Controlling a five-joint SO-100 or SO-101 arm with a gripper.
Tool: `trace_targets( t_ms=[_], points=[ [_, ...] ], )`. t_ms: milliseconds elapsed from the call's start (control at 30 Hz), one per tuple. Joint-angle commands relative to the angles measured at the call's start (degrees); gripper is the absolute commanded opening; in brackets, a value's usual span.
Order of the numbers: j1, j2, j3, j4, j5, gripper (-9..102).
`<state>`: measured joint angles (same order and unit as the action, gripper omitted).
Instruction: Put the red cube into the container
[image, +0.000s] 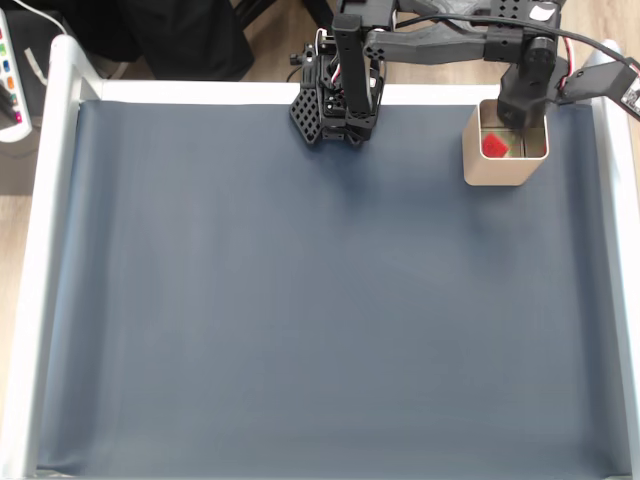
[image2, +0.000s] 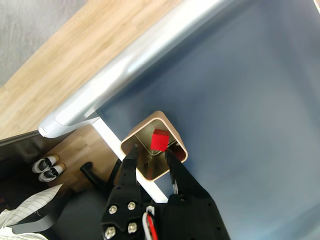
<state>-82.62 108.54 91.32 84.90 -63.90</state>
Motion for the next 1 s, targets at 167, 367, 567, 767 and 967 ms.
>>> trace_targets(
  t_ms=[167,367,567,767,967],
  points=[
    [21.7,9.3,-3.3,-1.2,-9.5,0],
    [46.5,22.7,9.4,-9.8,-19.8,0],
    [62.7,39.7,32.3,-22.8,-21.4,0],
    [69.3,49.6,46.7,-23.3,-19.6,0],
    [77.9,58.1,60.8,-27.8,-21.6,0]
  ],
)
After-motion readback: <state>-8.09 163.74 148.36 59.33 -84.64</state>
